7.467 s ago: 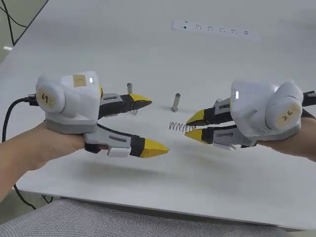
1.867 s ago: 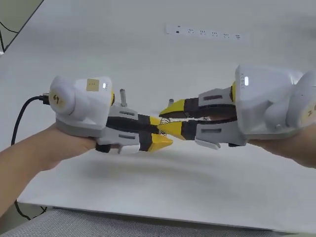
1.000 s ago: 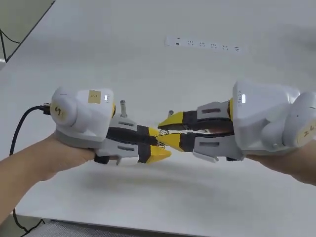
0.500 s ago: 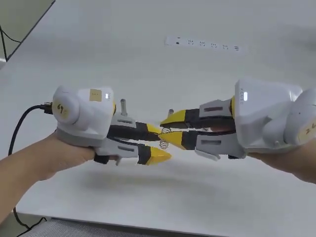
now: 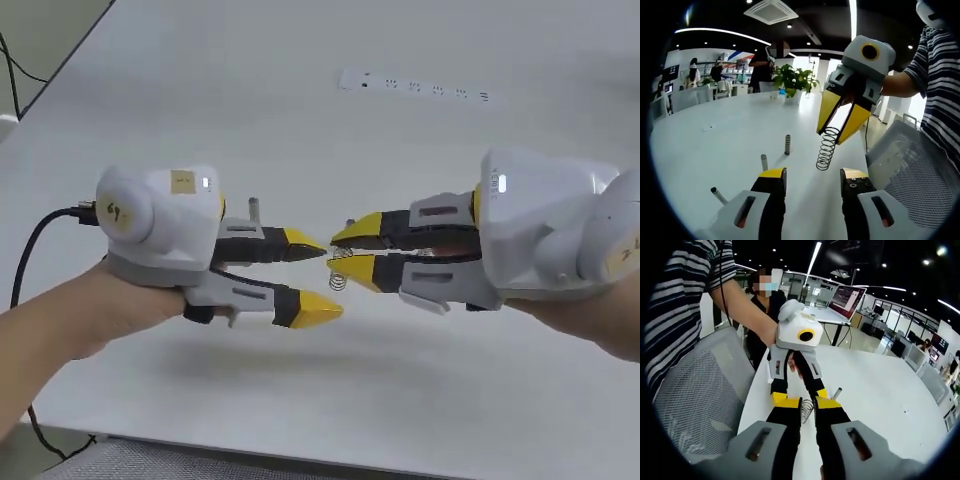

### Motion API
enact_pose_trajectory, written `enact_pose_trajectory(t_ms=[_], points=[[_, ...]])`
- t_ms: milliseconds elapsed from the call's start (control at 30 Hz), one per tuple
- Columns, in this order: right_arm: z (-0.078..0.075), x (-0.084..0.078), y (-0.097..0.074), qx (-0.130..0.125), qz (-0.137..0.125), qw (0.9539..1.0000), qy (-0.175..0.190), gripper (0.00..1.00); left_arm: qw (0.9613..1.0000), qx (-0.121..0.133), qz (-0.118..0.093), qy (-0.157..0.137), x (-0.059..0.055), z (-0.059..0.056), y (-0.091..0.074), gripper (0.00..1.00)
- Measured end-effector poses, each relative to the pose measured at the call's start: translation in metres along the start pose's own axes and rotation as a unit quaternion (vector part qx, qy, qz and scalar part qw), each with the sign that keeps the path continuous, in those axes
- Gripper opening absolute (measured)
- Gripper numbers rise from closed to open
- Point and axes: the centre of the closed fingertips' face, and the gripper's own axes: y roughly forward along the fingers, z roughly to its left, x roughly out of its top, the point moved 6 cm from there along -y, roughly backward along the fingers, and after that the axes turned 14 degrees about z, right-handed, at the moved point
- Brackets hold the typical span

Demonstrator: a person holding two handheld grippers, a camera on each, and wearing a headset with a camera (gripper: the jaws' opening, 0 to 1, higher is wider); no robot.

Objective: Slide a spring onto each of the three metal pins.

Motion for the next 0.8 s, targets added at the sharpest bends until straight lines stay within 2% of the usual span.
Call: enact_pose_trajectory(t_ms=[233, 433, 800], points=[[-0.002, -0.003, 0.000, -0.005, 0.006, 1.0000, -0.001, 0.11, 0.9998, 0.014, -0.001, -0.013, -0.003, 0.005, -0.004, 0.51], [-0.004, -0.004, 0.001, -0.010, 0.009, 0.9999, -0.002, 0.11, 0.9995, 0.026, 0.006, -0.016, -0.009, 0.008, -0.011, 0.58], [-0.006, -0.005, 0.002, -0.019, 0.015, 0.9997, -0.003, 0.11, 0.9975, 0.061, -0.004, -0.036, -0.017, 0.015, -0.028, 0.73]])
